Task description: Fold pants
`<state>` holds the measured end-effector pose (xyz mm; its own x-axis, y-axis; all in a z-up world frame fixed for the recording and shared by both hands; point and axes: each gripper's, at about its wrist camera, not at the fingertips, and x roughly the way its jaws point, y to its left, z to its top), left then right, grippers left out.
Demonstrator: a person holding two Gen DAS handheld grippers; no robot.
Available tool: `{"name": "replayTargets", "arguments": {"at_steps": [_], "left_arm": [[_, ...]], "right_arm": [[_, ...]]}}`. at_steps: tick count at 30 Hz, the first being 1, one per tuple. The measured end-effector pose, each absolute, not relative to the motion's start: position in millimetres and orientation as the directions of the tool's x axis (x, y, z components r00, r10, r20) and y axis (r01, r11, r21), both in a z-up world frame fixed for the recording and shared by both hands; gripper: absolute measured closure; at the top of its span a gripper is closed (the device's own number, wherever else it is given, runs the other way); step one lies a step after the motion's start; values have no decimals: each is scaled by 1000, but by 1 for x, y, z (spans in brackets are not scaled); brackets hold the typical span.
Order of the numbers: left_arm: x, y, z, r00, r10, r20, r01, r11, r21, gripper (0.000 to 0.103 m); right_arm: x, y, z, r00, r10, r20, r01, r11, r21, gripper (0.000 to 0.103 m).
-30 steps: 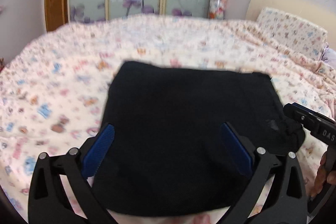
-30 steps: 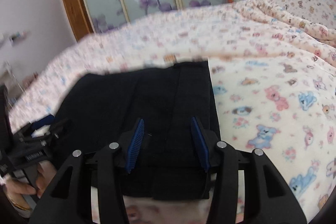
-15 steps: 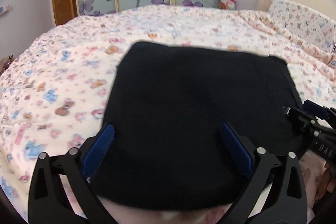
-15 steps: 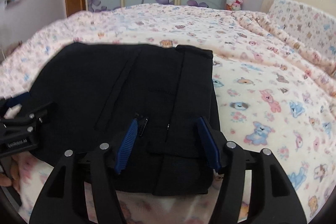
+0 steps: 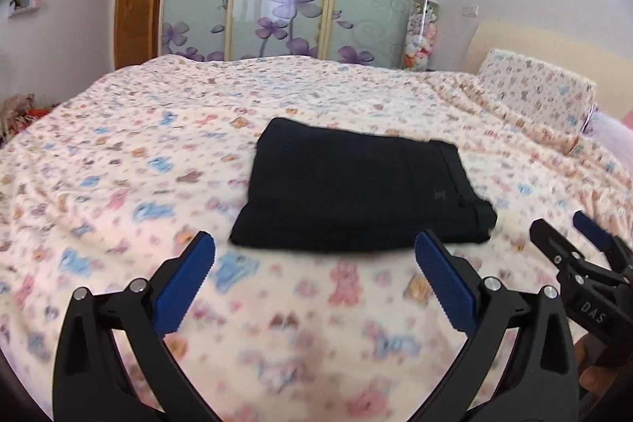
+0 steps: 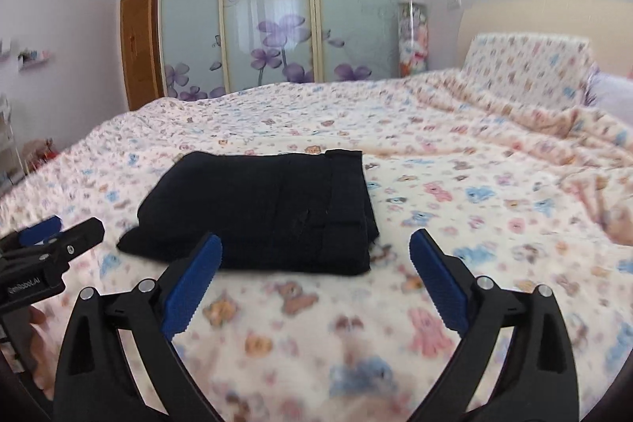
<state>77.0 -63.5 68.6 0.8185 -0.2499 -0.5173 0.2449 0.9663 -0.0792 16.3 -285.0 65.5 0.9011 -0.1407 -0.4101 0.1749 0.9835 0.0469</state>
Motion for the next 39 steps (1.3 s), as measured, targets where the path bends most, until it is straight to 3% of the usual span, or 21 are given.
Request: {"name": "replayTargets", "arguments": {"at_steps": [13, 39], "left_arm": [[64, -57, 48, 834, -158, -529, 205, 978, 31, 2], [61, -66, 39, 845, -145, -514, 220, 972, 86, 2]], "right_arm": [[0, -265, 41, 891, -147, -430, 173, 985, 22, 5], [6, -251, 30, 874, -141, -465, 151, 988, -16, 4]]}}
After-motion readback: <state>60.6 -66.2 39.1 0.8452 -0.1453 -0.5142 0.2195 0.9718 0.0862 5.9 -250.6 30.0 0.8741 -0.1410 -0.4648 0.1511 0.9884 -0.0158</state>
